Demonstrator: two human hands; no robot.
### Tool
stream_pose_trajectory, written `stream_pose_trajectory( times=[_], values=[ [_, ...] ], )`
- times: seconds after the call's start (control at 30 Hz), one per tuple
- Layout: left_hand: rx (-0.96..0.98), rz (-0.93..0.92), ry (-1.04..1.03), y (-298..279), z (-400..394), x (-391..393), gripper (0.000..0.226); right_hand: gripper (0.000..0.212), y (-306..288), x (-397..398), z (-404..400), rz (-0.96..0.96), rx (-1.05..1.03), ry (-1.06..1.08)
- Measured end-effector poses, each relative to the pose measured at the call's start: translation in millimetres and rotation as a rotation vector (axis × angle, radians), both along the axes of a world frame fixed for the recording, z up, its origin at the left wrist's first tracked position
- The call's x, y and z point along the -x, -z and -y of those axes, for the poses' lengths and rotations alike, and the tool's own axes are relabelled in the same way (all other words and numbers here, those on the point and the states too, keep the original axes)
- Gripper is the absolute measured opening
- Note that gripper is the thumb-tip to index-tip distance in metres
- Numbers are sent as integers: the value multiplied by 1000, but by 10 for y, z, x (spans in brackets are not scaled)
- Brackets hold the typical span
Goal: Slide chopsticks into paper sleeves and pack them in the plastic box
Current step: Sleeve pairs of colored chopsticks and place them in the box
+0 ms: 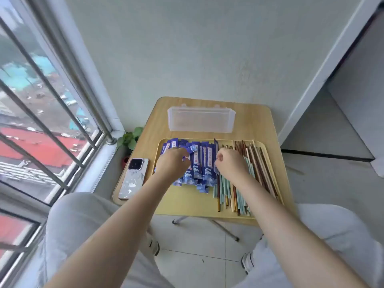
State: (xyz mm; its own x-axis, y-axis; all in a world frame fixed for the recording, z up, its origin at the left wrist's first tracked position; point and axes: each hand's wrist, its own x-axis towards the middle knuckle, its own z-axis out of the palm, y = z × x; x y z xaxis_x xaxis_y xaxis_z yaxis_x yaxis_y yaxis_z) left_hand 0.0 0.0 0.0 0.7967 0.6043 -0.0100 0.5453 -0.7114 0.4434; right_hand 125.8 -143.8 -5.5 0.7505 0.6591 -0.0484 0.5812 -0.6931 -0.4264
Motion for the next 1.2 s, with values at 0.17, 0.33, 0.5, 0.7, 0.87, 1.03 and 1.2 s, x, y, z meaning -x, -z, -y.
stream_pose_trajectory(
  times=[0.17, 0.33, 0.5, 0.7, 0.87, 1.03, 1.2],
  values=[
    [-87, -82, -77, 134, -109, -117, 36, 15, 25, -65, -26, -61, 16, 5],
    [-182, -250, -59, 241, -299, -338, 32, 22, 116, -194, -73, -98, -29, 21],
    [-213, -244, 0, 324, -418, -388, 22, 22, 178, -230, -82, -144, -99, 27],
    [287, 177, -52, 172, -444, -355, 12, 21, 46, -172, -131, -366, -362, 100],
    [1410, 456, -5, 1, -264, -174, 22, 21, -127, -58, -228, -883, -640, 171],
    [1538, 352, 102, 70, -131, -75, 26, 11, -210, -77, -258, -943, -710, 135],
    [1530, 232, 116, -6, -173, -124, 37, 4, -285, -147, -279, -887, -678, 149]
  ],
)
